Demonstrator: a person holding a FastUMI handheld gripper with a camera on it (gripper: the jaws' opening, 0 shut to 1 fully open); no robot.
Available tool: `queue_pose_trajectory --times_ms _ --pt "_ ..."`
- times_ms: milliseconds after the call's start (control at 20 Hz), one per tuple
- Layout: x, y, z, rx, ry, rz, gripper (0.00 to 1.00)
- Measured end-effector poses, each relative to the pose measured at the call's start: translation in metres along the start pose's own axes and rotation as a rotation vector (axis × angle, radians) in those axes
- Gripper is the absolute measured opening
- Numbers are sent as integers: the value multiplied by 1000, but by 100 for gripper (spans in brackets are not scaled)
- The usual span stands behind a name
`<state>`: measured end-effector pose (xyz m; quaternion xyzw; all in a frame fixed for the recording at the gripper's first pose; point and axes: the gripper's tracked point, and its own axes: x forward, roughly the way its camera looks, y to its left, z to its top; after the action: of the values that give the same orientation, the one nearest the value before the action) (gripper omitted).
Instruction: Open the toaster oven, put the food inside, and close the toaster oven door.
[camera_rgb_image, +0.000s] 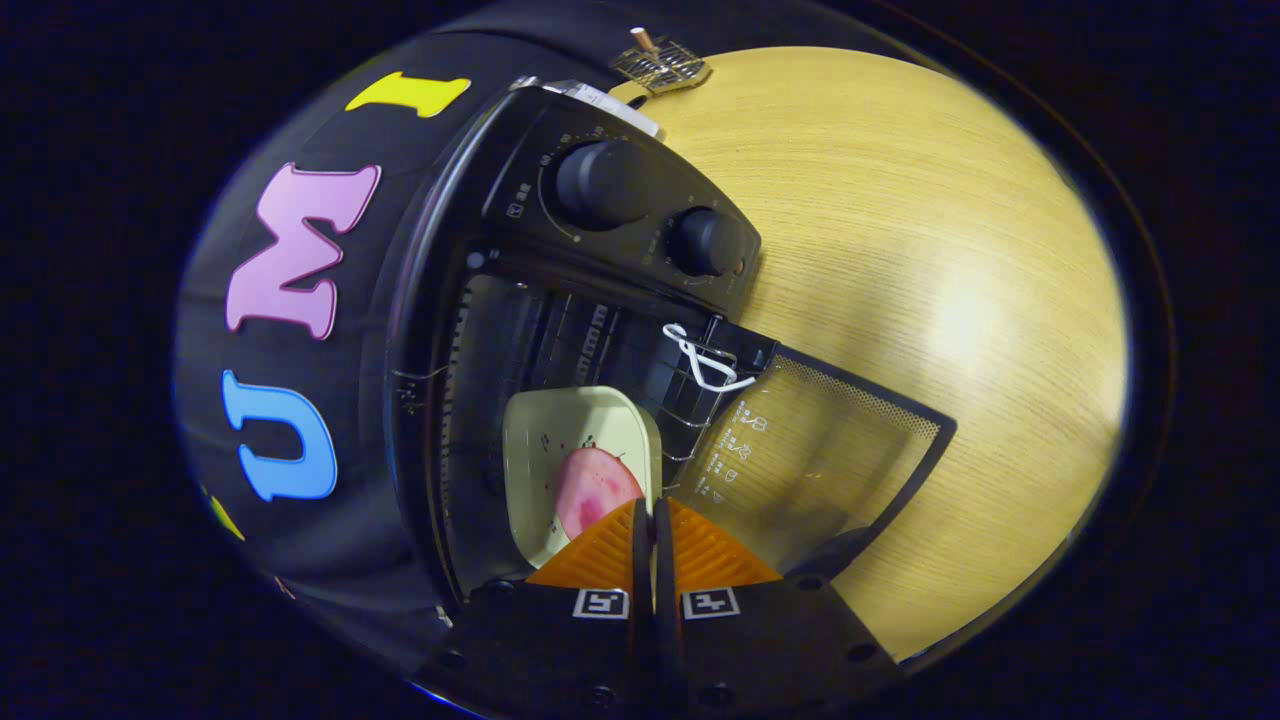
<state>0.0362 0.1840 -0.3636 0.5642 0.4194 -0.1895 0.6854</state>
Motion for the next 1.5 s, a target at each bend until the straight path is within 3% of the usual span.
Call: queue_pose_trajectory --times_ms 200,450,550,600,650,800,900,950,1050,1300,1500 --pt "15 16 2 156 -78 23 5" --pt "29 32 0 221 -120 18 6" --pt "30 36 -2 236 -126 32 12" --pt "30 35 -1 237 -131 31 17" --pt "26 36 -1 240 -134 38 29" --pt "17 38 -5 226 -107 66 42" --pt "6 35 -10 161 -76 82 67" --pt "0 31 -10 116 -68 82 86" --pt "-15 25 -4 28 -68 111 96" --pt "-55 9 19 -242 -91 165 97" --pt "-89 -10 11 -585 -75 143 97"
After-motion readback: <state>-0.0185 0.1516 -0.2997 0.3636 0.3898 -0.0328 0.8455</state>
